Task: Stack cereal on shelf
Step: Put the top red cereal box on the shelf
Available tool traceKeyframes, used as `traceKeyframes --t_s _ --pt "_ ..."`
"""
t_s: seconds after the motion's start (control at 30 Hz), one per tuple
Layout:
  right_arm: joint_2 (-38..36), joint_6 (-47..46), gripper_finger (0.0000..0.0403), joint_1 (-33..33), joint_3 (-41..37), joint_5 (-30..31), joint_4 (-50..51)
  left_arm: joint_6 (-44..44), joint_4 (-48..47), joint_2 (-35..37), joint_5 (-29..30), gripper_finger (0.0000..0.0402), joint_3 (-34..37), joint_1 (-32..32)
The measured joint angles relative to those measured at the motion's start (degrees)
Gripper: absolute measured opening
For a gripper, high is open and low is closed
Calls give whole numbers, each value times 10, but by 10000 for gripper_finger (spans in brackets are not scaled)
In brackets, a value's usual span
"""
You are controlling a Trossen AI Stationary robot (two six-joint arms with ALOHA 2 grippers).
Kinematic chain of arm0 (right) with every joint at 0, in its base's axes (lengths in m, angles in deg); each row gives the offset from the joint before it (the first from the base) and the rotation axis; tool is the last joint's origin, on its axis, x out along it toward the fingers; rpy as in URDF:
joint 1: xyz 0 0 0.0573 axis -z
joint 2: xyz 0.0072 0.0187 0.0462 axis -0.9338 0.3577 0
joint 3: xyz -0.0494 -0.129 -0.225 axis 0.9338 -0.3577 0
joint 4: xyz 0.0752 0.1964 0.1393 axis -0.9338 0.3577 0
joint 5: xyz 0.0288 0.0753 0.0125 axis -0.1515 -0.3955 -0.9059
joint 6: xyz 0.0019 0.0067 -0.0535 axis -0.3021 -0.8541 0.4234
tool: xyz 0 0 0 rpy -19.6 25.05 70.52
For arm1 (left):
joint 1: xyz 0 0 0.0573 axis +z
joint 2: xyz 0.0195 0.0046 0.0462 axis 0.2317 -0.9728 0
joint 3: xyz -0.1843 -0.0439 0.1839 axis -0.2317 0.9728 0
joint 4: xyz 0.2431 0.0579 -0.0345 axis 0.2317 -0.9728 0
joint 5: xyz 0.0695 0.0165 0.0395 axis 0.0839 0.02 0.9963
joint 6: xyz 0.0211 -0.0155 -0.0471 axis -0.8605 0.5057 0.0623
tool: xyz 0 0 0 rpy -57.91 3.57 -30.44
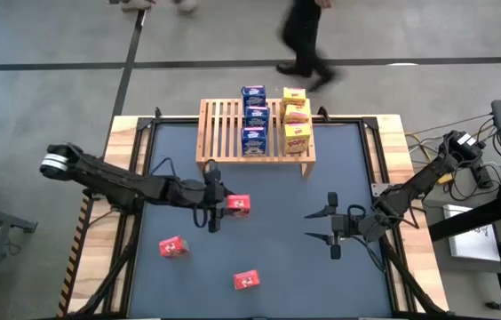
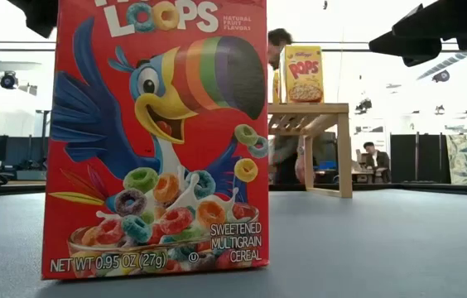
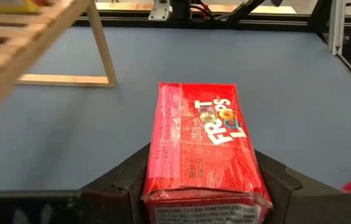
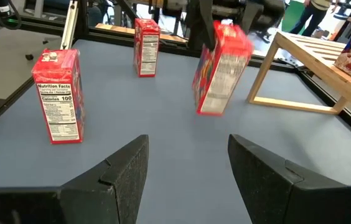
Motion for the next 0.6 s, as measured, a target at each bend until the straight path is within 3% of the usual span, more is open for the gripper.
traceKeyframes --t_s 0.33,0.5,0.6 --pt "0 0 210 0 -1 0 0 -63 -122 172 2 175 0 13" --pt "0 0 210 0 -1 0 -1 -121 -152 254 62 175 0 45" --pt "0 3 210 2 -1 1 -2 -159 -152 293 66 175 0 81"
